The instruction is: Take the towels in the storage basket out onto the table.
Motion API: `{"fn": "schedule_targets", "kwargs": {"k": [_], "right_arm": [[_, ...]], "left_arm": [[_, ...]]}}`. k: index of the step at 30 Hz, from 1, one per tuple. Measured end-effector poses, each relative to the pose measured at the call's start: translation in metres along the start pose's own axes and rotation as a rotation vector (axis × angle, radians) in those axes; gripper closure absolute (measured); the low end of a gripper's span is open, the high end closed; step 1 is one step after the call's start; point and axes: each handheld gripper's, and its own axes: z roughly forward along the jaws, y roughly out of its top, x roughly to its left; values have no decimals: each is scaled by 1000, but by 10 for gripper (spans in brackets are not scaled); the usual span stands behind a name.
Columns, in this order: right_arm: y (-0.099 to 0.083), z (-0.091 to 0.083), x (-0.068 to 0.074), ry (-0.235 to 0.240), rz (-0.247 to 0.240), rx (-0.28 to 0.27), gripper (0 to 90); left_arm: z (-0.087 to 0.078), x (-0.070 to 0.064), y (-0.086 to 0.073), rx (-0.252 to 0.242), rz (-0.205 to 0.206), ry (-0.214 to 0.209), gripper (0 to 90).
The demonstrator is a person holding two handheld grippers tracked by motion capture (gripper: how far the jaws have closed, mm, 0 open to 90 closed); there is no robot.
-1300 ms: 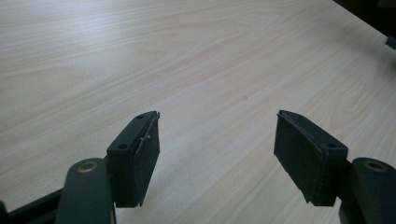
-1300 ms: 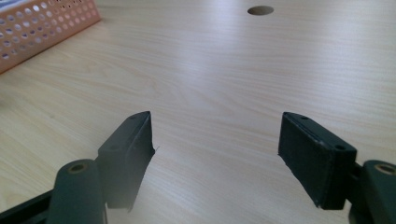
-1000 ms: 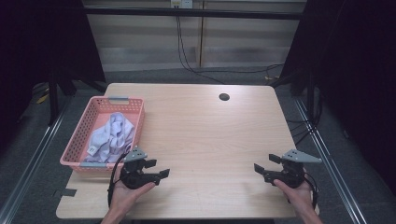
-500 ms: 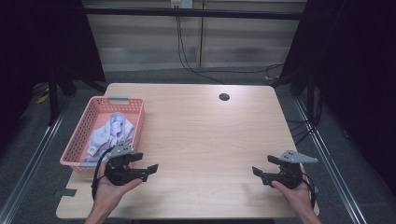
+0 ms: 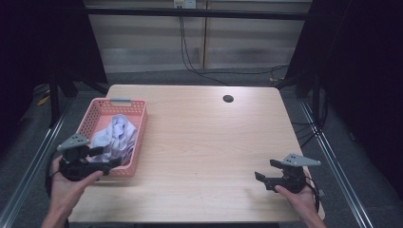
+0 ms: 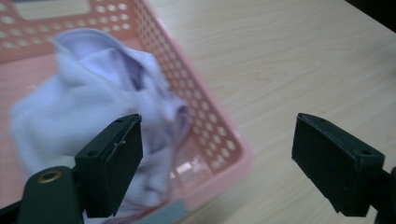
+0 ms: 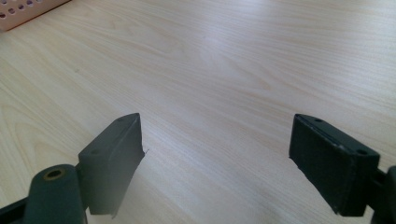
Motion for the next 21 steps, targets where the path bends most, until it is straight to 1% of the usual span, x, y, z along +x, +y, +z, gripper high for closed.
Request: {"fn": "schedule_targets", "kwargs": {"k": [1,2,3,4,5,7,8,9,10,11,13,14,17,18,20,21], "right_arm": [[0,0,0,-1,1,0,171],[0,0,0,-1,1,0,171],[0,0,-1,0,1,-2,171],[0,0,-1,-2,1,1,171],[0,0,-1,1,1,1,171],[0,1,-1,-2,3,4,171],[0,1,-1,-2,3,4,171],[0,2,-2,0,1,3,171],[0,3,-2,3,6,7,172],[0,3,-2,3,6,7,172],[0,3,-1,4,7,11,171],[0,4,-1,4,5,15,171],[0,4,-1,10,9,16,172],[0,4,-2,15,14,12,172],[0,3,-2,21,19,12,171],[0,3,-2,18,16,10,171]], "left_arm": [[-1,7,2,1,-10,13,162],[-1,7,2,1,-10,13,162],[1,18,7,25,-27,28,162],[3,23,8,37,-22,32,162],[6,27,10,46,-17,26,162],[12,36,13,59,-26,48,169],[12,36,13,59,-26,48,160],[16,40,15,76,-25,40,160],[28,50,21,118,-22,29,162],[28,50,21,118,-22,29,166],[35,53,24,139,-11,33,165],[39,53,25,148,-9,27,161],[51,55,29,195,36,12,161],[54,56,29,207,36,13,161],[66,59,27,257,27,44,162],[70,60,26,284,28,36,162]]}}
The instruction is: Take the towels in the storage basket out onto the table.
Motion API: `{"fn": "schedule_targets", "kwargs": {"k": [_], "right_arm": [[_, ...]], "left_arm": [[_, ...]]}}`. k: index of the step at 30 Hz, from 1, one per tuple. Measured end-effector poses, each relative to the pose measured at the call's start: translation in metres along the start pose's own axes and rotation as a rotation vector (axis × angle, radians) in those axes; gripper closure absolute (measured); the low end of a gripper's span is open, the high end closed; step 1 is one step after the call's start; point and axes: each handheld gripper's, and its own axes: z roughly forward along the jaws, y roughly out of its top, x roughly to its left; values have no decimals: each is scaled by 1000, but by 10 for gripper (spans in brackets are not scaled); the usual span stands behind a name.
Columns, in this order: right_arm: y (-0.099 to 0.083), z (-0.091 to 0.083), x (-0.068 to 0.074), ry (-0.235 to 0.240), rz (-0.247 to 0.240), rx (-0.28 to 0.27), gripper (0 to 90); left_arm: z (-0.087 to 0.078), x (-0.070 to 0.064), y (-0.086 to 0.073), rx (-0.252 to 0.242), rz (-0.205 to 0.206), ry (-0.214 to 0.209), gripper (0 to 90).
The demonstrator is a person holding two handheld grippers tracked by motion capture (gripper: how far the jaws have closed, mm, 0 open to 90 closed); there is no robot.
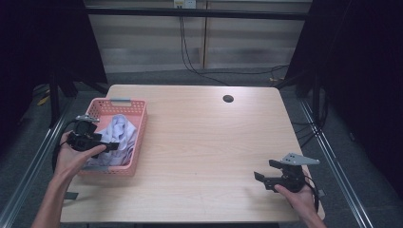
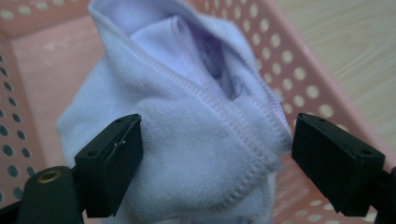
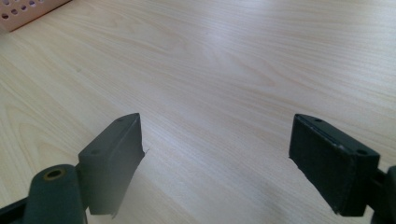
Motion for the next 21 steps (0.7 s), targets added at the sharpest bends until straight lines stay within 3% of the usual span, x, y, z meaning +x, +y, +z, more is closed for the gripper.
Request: {"fn": "schedule_targets", "kwargs": {"k": [2,4,5,7,8,12,17,21], "right_arm": [[0,0,0,2,2,1,172],[0,1,0,3,2,4,171],[0,1,0,3,0,3,172],[0,1,0,4,0,2,172],[0,1,0,5,2,5,172],[0,0,0,6,4,5,172],[0,1,-1,10,1,8,172],[0,1,-1,10,1,7,172]], "left_arm": [[9,0,0,31,5,-27,156],[16,-2,2,63,3,-15,151],[19,-4,4,89,26,-4,134],[27,-5,8,152,44,-39,47],[28,-6,8,155,30,-34,0],[42,-4,12,221,40,24,0],[51,0,15,245,9,33,0],[60,-3,19,308,28,56,0]]}}
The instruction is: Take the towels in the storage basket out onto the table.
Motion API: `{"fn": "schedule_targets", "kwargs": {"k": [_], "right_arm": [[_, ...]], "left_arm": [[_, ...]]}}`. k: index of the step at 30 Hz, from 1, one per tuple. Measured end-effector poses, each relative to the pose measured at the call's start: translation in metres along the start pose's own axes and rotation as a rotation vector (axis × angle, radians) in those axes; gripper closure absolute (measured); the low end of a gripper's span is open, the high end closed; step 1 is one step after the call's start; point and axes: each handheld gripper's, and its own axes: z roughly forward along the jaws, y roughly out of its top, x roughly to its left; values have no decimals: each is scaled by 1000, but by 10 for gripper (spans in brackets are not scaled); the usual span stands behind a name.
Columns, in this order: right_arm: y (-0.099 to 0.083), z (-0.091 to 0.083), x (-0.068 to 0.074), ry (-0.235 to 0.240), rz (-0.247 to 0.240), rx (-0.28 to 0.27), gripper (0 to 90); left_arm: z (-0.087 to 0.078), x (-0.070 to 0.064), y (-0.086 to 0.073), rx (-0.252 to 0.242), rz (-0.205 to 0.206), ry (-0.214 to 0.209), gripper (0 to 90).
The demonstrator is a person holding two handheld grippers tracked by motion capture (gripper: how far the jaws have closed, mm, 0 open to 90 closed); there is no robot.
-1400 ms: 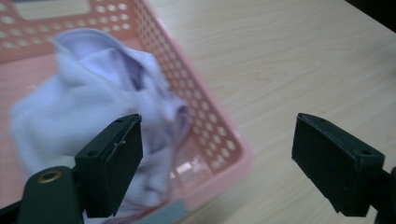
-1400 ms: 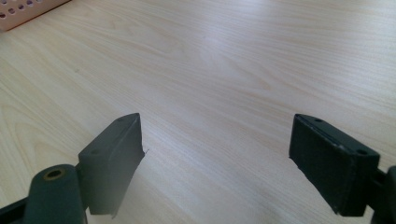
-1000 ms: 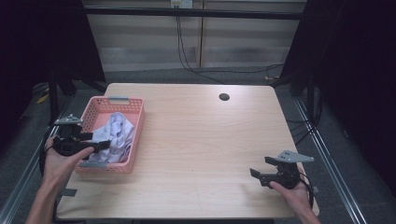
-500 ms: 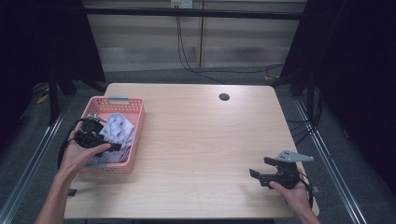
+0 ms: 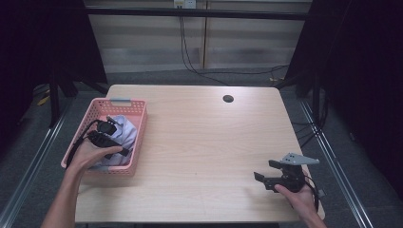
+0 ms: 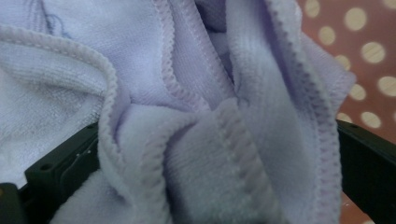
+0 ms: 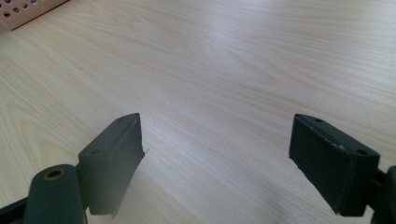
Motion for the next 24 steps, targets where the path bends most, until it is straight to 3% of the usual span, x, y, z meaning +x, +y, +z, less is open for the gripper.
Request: {"fn": "schedule_targets", "kwargs": {"k": [1,3,8,9,10,11,17,19,20,21,24], "right_arm": [[0,0,0,0,0,0,172],[0,0,0,1,-1,2,172],[0,-1,2,3,-5,8,172],[0,-1,2,4,-4,7,172],[0,-1,2,4,-4,7,172],[0,-1,2,11,-4,8,172],[0,-1,2,13,-4,9,174],[0,-1,2,19,-5,8,177],[0,-1,2,22,-6,8,177],[0,-1,2,23,-7,11,177],[0,-1,2,22,-4,11,178]], "left_arm": [[0,0,0,0,0,0,0],[7,-2,4,41,30,52,0],[11,-2,7,74,16,96,0],[16,-1,9,108,24,133,0],[16,-1,9,108,24,133,0],[19,-1,12,141,33,158,0],[23,3,15,163,9,159,2],[15,7,13,134,-2,190,172],[11,11,11,109,-4,195,290],[10,13,9,95,-26,184,349],[8,13,6,71,-2,192,392]]}}
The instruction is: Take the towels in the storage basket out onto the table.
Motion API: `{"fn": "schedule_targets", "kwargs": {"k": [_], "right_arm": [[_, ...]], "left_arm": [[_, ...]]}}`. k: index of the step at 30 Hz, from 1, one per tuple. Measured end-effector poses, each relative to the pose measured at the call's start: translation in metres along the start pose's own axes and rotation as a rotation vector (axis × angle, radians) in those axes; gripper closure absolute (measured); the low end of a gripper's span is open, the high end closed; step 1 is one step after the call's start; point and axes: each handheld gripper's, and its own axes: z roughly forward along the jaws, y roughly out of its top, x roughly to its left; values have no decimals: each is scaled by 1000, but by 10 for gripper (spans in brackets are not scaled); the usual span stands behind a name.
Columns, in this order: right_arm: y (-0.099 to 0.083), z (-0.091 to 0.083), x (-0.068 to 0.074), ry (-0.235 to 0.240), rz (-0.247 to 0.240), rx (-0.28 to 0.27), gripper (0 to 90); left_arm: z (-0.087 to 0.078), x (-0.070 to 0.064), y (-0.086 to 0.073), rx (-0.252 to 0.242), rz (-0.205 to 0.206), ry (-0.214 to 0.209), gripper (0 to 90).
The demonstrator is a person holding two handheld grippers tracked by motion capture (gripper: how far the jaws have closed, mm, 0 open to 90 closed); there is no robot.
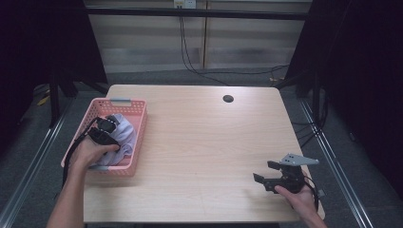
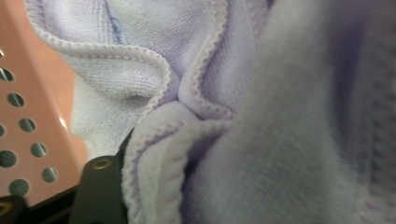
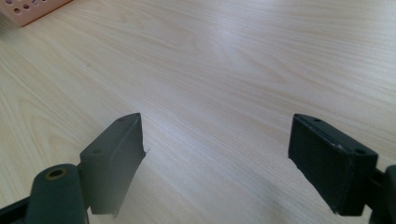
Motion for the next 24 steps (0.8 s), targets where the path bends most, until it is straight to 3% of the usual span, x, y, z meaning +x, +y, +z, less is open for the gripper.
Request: {"fn": "schedule_targets", "kwargs": {"k": [3,6,8,9,12,13,14,16,19,24], "right_arm": [[0,1,-1,-2,2,0,181],[1,2,-1,-3,4,0,181],[1,2,-1,-4,4,2,181],[1,1,-1,-5,5,-2,182],[1,1,-2,-6,8,-4,181],[1,1,-2,-9,12,-5,181],[1,1,-2,-7,15,-5,181],[1,0,-2,-4,12,-7,181],[1,-1,-2,-1,10,-14,181],[1,-2,-2,2,12,-16,181]], "left_arm": [[-2,2,-1,-6,-20,-27,448],[-7,11,-6,-47,-53,-89,481],[-9,13,-7,-53,-66,-101,488],[-12,17,-12,-87,-95,-121,495],[-15,18,-15,-109,-98,-146,497],[-20,21,-18,-138,-117,-190,496],[-20,21,-18,-138,-117,-190,496],[-25,28,-20,-179,-119,-252,494],[-28,30,-21,-184,-159,-244,491],[-33,34,-24,-219,-142,-286,492]]}}
